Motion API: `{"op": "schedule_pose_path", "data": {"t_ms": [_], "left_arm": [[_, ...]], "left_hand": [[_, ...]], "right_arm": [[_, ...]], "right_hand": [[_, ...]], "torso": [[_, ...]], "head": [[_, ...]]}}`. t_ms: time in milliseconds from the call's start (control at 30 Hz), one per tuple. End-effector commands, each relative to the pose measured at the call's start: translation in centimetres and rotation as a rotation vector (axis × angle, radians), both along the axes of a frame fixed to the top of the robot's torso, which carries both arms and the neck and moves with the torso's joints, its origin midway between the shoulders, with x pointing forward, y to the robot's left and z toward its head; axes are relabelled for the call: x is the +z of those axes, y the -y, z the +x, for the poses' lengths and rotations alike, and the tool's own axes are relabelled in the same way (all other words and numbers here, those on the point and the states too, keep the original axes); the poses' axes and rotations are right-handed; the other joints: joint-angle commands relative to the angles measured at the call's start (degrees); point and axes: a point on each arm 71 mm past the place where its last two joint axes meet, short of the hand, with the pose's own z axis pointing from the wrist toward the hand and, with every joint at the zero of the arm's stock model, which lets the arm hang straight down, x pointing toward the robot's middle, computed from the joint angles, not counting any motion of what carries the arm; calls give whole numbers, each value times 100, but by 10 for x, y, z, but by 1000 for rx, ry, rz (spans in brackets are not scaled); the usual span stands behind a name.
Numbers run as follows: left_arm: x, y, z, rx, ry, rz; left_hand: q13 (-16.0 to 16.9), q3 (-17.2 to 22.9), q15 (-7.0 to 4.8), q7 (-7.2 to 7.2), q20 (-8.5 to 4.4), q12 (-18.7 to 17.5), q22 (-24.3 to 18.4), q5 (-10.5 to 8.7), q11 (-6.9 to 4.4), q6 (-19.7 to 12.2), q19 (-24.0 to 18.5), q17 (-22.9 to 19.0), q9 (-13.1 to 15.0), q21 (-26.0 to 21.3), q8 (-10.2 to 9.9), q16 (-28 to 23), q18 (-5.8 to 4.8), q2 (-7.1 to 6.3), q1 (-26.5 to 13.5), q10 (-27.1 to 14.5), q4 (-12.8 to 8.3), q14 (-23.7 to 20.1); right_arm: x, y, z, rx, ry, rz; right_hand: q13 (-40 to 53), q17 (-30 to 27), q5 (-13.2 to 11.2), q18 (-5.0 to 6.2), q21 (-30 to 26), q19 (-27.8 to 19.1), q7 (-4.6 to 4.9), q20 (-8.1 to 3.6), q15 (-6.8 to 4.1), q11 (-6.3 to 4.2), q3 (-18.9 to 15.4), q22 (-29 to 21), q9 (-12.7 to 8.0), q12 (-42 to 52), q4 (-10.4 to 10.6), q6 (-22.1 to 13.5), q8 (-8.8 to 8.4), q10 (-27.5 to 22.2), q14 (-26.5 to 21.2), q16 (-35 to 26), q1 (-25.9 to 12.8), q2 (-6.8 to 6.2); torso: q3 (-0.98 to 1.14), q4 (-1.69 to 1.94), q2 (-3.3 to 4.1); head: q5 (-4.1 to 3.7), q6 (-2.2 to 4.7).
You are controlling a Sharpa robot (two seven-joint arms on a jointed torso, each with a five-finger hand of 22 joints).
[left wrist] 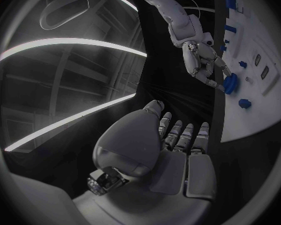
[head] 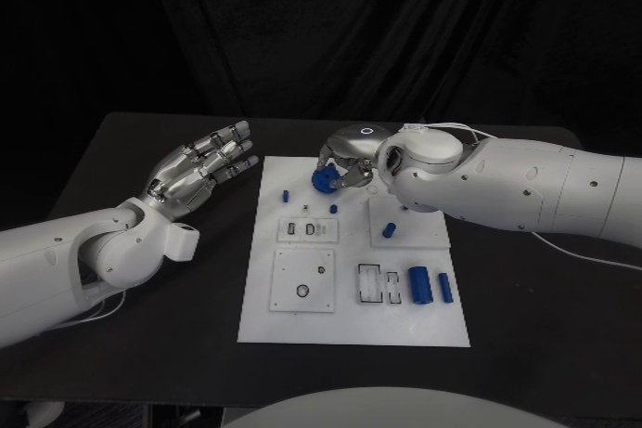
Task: Assemble the parts on the task board
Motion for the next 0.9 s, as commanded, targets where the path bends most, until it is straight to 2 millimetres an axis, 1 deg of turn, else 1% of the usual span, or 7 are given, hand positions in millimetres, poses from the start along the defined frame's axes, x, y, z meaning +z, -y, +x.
{"op": "schedule_pose_path", "data": {"t_ms": [33,267,367,500,700,800,900], "left_arm": [[0,2,-1,-14,7,-16],[0,2,-1,-14,6,-15],[0,1,-1,-13,5,-14],[0,1,-1,-13,4,-13],[-1,1,0,-14,2,-12],[-1,1,0,-14,2,-12],[-1,1,0,-13,2,-12]], "left_hand": [[-4,34,36,14,-2,-35,-1,-3,10,-11,10,6,-4,1,-33,9,-57,-3,-51,-39,10,1],[-4,42,41,17,-2,-39,-2,-3,12,-19,8,5,-5,0,-35,7,-60,-2,-53,-43,6,-2],[-4,42,41,17,-2,-39,-2,-3,12,-19,8,5,-5,0,-35,7,-60,-2,-53,-43,6,-2],[-4,42,41,17,-2,-39,-2,-3,12,-19,8,5,-5,0,-35,7,-60,-2,-53,-43,6,-2],[-5,47,43,19,-2,-46,-2,-4,13,-26,7,4,-6,-1,-36,5,-62,-3,-54,-48,3,-5],[-5,47,43,19,-2,-46,-2,-4,13,-26,7,4,-6,-1,-36,5,-62,-3,-54,-48,3,-5],[-5,47,43,19,-2,-46,-2,-4,13,-26,7,4,-6,-1,-36,5,-62,-3,-54,-48,3,-5]], "right_arm": [[-3,0,-2,8,-11,-12],[-3,3,-1,-2,-15,-17],[-4,4,0,-7,-17,-20],[-4,5,0,-11,-19,-23],[-5,5,1,-22,-26,-33],[-5,6,2,-26,-26,-34],[-5,7,2,-28,-24,-33]], "right_hand": [[1508,1509,-5,13,-33,1,-13,27,32,47,6,1145,2171,15,20,-19,216,607,601,17,-18,13],[1508,1509,-13,29,-96,-40,-3,29,33,54,19,1123,2127,15,37,-113,129,607,601,17,-32,-2],[1508,1509,-23,42,-157,-75,9,36,41,63,49,1104,2053,15,56,-283,-18,607,601,17,-38,-27],[1508,1509,-132,65,-262,-129,-6,36,32,52,113,1074,1881,15,100,-550,-326,607,601,17,-48,-77],[1508,1509,-307,119,-516,-251,-156,-40,-53,-64,130,999,1477,15,136,-1252,-869,607,601,17,-44,-152],[1508,1509,-349,133,-597,-287,-183,-66,-78,-91,111,976,1196,15,148,-1821,-954,607,601,17,-50,-161],[1508,1509,-376,139,-626,-301,-176,-70,-80,-89,102,967,1139,15,155,-1929,-964,607,601,17,-56,-164]], "torso": [[2,-3,-4],[4,-6,-2],[5,-6,-1],[3,-3,-3],[4,-3,-1],[2,-4,-2],[1,-2,-2]], "head": [[-10,-15],[3,-23],[3,-27],[0,-38],[-3,-46],[-2,-52],[0,-54]]}}
